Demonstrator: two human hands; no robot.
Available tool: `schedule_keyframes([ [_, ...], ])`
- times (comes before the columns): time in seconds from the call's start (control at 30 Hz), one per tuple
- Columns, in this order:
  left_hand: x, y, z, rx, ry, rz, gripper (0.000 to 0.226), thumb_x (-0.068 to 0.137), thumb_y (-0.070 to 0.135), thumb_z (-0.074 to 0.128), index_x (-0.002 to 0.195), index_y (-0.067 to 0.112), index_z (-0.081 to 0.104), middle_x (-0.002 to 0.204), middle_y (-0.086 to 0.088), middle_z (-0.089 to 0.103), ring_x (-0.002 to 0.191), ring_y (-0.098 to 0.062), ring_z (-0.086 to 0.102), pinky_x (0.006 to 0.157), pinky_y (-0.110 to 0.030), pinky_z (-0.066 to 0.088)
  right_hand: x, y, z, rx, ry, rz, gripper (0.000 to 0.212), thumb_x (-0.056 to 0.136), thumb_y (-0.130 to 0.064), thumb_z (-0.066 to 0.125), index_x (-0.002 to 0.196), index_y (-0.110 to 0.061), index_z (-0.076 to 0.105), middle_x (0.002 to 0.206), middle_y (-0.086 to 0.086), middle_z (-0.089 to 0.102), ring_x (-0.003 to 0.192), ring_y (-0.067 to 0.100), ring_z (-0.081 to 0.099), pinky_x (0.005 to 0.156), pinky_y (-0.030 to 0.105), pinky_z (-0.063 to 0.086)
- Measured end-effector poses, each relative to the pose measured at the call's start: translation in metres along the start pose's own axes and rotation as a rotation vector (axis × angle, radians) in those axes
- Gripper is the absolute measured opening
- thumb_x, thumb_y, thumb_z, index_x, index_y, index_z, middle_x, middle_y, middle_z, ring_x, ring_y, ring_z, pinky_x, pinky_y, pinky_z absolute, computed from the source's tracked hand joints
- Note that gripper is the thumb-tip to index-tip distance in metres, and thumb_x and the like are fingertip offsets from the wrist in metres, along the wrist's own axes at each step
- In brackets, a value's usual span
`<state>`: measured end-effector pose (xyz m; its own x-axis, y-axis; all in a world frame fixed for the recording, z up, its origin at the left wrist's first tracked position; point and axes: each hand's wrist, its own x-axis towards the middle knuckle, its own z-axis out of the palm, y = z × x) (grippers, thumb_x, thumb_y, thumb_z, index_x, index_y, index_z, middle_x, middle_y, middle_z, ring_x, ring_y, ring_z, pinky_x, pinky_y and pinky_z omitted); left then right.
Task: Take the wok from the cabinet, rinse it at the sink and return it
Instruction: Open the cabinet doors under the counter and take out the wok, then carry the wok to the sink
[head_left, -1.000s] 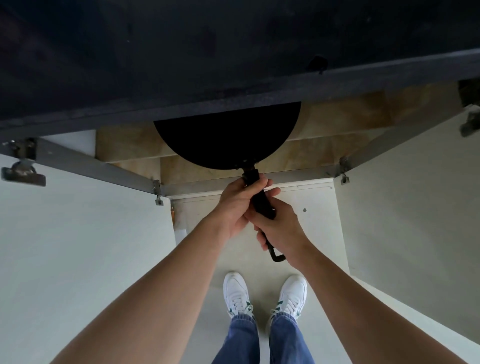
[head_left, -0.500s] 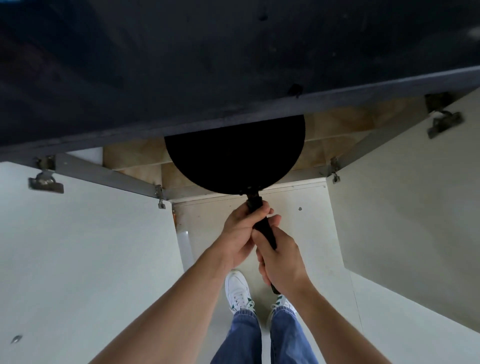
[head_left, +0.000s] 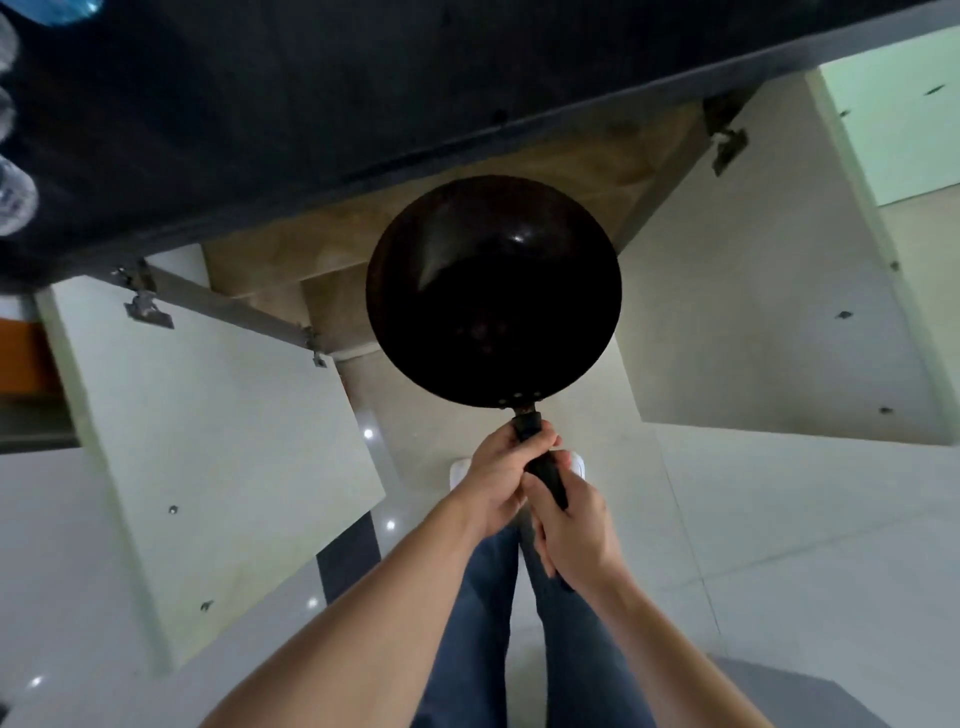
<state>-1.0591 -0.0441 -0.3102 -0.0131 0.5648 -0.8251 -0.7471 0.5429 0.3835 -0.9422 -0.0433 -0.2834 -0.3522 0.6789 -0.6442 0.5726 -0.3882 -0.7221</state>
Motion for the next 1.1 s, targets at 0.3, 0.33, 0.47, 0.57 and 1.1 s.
schedule_keyframes([
  [0.3,-0.082,-0.039,0.023,0.025,-0.066,-0.039,0.009,0.095,0.003,0.059,0.104,0.002,0.054,0.08,-0.01,0.058,0.066,-0.016,0.064,0.068,-0.027,0.058,-0.098,0.009,-0.005,0.068,0.074,0.03,0.007,0.099,-0.025,0.054,0.096,-0.022,0.058,0.05,0.001,0.057,0.032,0.016,0.048,0.036,0.028,0.037],
  [0.33,-0.091,-0.043,0.025,0.042,-0.079,-0.044,0.01,0.096,0.004,0.059,0.104,0.003,0.054,0.08,-0.01,0.058,0.067,-0.016,0.063,0.069,-0.028,0.058,-0.108,0.011,-0.004,0.085,0.081,0.037,0.006,0.099,-0.025,0.054,0.096,-0.022,0.058,0.049,0.0,0.056,0.031,0.016,0.047,0.035,0.027,0.036],
  [0.47,-0.124,-0.061,0.027,0.106,-0.079,-0.044,0.009,0.096,0.004,0.057,0.105,0.002,0.054,0.082,-0.008,0.059,0.065,-0.014,0.062,0.069,-0.025,0.059,-0.146,0.02,0.002,0.128,0.12,0.046,0.007,0.099,-0.024,0.056,0.094,-0.02,0.059,0.051,-0.003,0.055,0.035,0.01,0.045,0.038,0.027,0.036],
  [0.57,-0.146,-0.075,0.03,0.131,-0.105,-0.049,0.009,0.097,0.007,0.057,0.104,0.002,0.055,0.082,-0.006,0.059,0.067,-0.013,0.062,0.073,-0.025,0.059,-0.17,0.028,0.002,0.064,0.167,0.029,0.01,0.098,-0.027,0.057,0.099,-0.018,0.061,0.053,-0.003,0.058,0.042,0.009,0.049,0.044,0.026,0.04],
  [1.1,-0.247,-0.074,0.068,0.245,-0.196,0.125,0.006,0.095,0.007,0.062,0.099,0.003,0.06,0.08,-0.007,0.062,0.073,-0.018,0.063,0.098,-0.043,0.05,-0.27,-0.012,-0.016,0.124,0.296,-0.143,0.007,0.098,-0.027,0.058,0.094,-0.022,0.061,0.057,-0.005,0.058,0.043,0.007,0.05,0.046,0.025,0.041],
])
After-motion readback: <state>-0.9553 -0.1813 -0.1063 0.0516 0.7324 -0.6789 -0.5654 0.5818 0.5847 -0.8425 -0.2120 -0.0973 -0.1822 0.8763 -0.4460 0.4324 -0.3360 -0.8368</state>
